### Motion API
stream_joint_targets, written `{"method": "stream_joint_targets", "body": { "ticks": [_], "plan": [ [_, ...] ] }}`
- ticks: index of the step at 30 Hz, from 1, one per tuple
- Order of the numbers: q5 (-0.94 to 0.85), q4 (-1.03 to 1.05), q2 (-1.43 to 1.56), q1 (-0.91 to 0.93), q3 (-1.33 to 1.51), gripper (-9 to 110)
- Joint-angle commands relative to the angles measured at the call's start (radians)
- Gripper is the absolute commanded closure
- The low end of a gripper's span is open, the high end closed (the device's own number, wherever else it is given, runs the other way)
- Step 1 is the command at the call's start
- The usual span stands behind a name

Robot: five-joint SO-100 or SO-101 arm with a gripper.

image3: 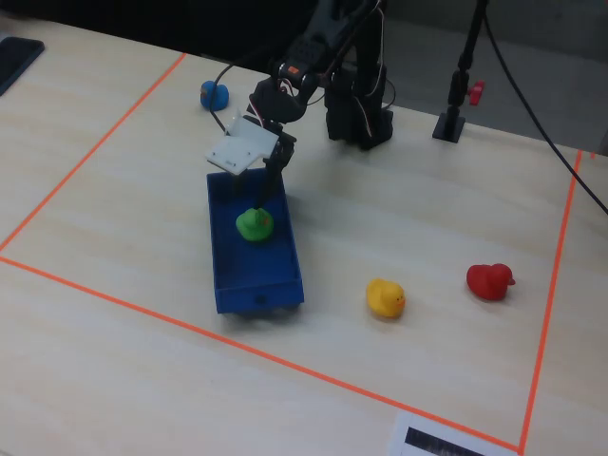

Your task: Grasp green duck and put it into box.

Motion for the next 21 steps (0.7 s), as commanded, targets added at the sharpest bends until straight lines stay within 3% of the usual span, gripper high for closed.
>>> {"method": "stream_joint_targets", "body": {
  "ticks": [1, 5, 10, 15, 21],
  "plan": [
    [-0.011, -0.067, -0.015, 0.040, -0.066, 84],
    [0.052, 0.003, 0.011, 0.040, -0.141, 86],
    [0.138, 0.233, 0.264, -0.086, -0.149, 97],
    [0.123, 0.491, 0.637, -0.244, 0.112, 101],
    [0.091, 0.753, 0.979, -0.272, 0.442, 101]
  ]
}}
